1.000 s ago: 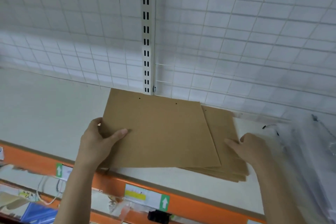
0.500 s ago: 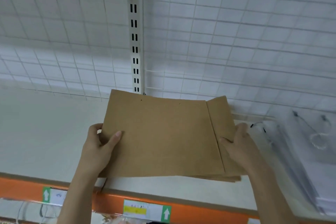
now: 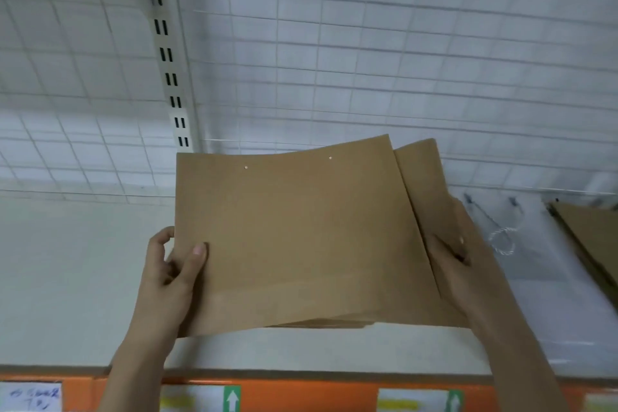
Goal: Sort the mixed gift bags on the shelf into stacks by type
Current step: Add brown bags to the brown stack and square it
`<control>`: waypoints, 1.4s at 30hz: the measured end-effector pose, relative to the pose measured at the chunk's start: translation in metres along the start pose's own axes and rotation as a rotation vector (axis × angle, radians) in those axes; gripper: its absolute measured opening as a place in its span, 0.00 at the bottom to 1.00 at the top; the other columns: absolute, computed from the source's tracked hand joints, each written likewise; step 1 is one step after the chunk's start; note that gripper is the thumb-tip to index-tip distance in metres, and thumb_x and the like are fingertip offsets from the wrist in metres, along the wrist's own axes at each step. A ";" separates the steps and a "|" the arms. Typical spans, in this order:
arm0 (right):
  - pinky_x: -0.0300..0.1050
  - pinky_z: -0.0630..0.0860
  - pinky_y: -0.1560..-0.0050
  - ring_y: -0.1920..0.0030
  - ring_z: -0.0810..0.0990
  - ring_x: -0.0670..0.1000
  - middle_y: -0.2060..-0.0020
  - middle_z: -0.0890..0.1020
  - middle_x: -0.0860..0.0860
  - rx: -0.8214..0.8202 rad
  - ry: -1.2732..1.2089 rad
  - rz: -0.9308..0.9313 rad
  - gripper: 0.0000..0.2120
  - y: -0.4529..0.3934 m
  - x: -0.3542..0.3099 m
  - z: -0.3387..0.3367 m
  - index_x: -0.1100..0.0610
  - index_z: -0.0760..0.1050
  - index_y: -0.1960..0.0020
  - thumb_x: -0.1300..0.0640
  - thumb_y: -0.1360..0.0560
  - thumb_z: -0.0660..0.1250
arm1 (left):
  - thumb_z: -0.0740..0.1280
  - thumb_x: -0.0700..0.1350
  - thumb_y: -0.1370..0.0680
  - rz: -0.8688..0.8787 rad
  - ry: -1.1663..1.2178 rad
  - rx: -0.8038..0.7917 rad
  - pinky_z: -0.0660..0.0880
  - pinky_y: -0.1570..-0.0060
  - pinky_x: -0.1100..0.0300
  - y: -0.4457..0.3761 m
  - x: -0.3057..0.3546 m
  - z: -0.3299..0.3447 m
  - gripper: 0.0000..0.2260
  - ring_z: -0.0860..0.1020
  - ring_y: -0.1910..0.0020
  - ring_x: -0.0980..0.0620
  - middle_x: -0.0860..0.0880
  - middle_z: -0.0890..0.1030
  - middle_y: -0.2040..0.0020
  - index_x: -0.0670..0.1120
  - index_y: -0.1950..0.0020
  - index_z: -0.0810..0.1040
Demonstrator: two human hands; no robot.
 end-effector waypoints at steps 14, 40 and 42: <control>0.38 0.68 0.40 0.48 0.73 0.26 0.52 0.74 0.22 0.032 -0.226 0.020 0.27 0.002 0.082 -0.219 0.25 0.64 0.47 0.60 0.23 0.63 | 0.67 0.44 0.25 0.044 0.093 0.053 0.71 0.60 0.59 0.128 0.020 0.183 0.12 0.75 0.58 0.50 0.49 0.80 0.58 0.53 0.42 0.75; 0.47 0.69 0.41 0.39 0.74 0.47 0.41 0.75 0.40 0.120 -0.282 0.192 0.29 -0.052 0.183 -0.398 0.36 0.65 0.33 0.49 0.31 0.71 | 0.68 0.46 0.25 -0.004 0.056 -0.091 0.72 0.61 0.58 0.170 0.052 0.378 0.10 0.77 0.62 0.54 0.52 0.82 0.57 0.57 0.45 0.77; 0.52 0.71 0.38 0.42 0.77 0.47 0.44 0.78 0.39 0.081 -0.293 0.209 0.22 -0.068 0.199 -0.425 0.34 0.70 0.40 0.49 0.31 0.71 | 0.68 0.46 0.25 -0.003 0.047 -0.079 0.72 0.60 0.59 0.179 0.052 0.402 0.10 0.78 0.60 0.54 0.54 0.82 0.57 0.58 0.46 0.76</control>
Point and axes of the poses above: each hand's wrist, its own y-axis away from the middle knuckle, its own z-axis out of the palm, x = y × z, the point moved 6 cm from there along -y, towards the middle knuckle
